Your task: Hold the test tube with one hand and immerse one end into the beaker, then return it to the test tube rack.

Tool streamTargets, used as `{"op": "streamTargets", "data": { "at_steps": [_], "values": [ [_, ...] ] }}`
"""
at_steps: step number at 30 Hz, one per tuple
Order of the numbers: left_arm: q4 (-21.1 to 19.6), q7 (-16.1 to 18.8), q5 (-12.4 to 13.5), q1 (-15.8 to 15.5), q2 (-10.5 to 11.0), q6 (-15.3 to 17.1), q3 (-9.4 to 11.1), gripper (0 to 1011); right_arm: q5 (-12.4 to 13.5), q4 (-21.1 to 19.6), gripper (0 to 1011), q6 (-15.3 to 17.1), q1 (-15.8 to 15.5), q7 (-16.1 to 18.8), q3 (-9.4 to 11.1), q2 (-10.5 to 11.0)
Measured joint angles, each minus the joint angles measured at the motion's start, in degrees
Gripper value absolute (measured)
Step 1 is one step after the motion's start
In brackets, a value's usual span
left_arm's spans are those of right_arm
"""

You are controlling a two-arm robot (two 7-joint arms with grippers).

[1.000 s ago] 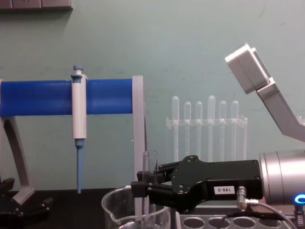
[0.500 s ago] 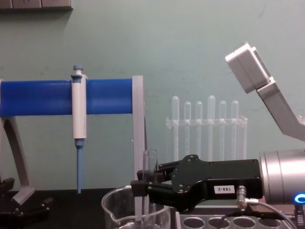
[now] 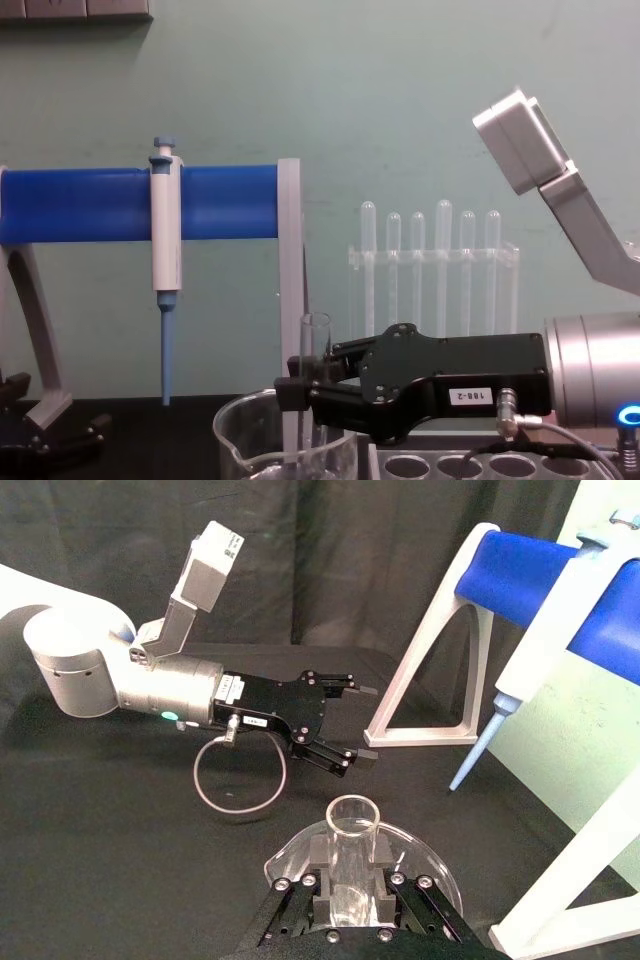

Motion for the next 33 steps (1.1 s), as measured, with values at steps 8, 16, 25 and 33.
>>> {"op": "streamTargets", "data": {
  "at_steps": [8,16,25,33],
  "values": [
    [0.0,0.0,0.0,0.0,0.0,0.0,0.0,1000,0.0,0.0,238,0.0,0.0,0.0,0.0,0.0],
    [0.0,0.0,0.0,0.0,0.0,0.0,0.0,1000,0.0,0.0,238,0.0,0.0,0.0,0.0,0.0],
    [0.0,0.0,0.0,0.0,0.0,0.0,0.0,1000,0.0,0.0,238,0.0,0.0,0.0,0.0,0.0],
    [0.0,0.0,0.0,0.0,0.0,0.0,0.0,1000,0.0,0.0,238,0.0,0.0,0.0,0.0,0.0]
  ]
}}
